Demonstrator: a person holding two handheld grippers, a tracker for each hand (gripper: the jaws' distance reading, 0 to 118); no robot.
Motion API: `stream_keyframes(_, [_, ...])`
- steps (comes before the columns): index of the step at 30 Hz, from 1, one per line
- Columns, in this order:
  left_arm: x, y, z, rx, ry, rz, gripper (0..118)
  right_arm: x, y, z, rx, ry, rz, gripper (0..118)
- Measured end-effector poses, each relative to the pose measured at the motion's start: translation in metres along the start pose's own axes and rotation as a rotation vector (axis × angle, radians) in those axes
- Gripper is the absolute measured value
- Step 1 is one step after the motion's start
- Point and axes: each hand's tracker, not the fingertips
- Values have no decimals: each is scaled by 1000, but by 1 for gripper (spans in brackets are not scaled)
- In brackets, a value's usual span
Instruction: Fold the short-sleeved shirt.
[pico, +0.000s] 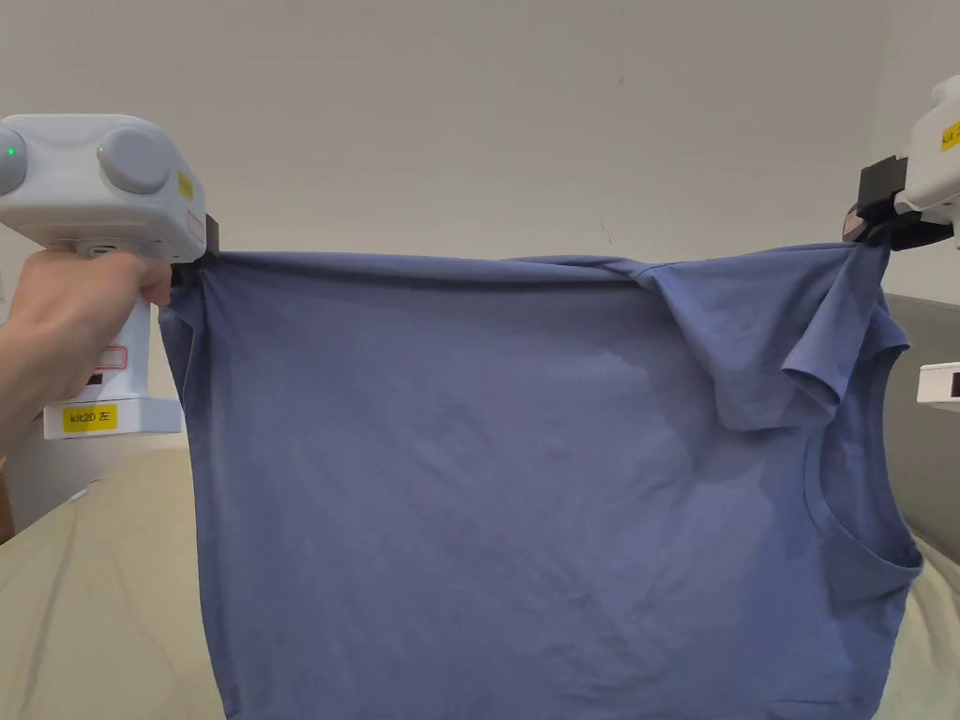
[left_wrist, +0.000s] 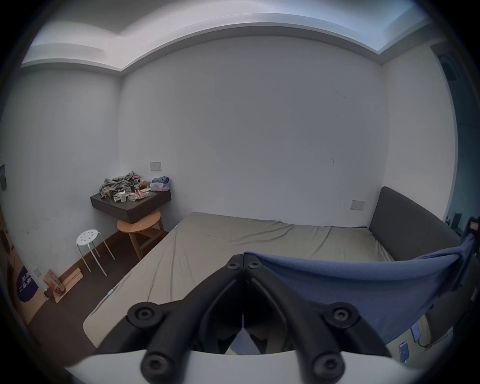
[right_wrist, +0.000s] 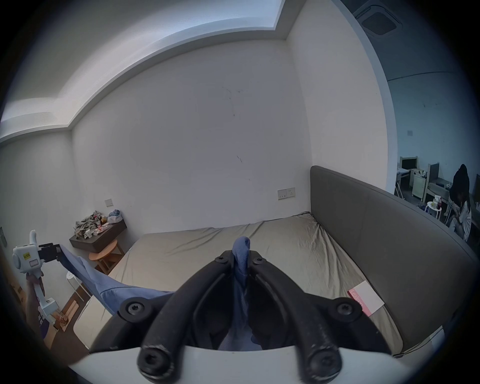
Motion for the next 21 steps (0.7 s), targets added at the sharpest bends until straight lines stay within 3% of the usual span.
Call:
stream_keyframes(12, [44,35,-60,41,53,-39,0,8,45,-92,-6,-72,62,7])
stream_keyframes(15, [56,46,-84,61,76,-46,0,-2,47,-99,33,-98,117,7])
stream_keyframes(21, [66,69,-145,56,113,-37,0,1,75,-180,17,-107,100,7])
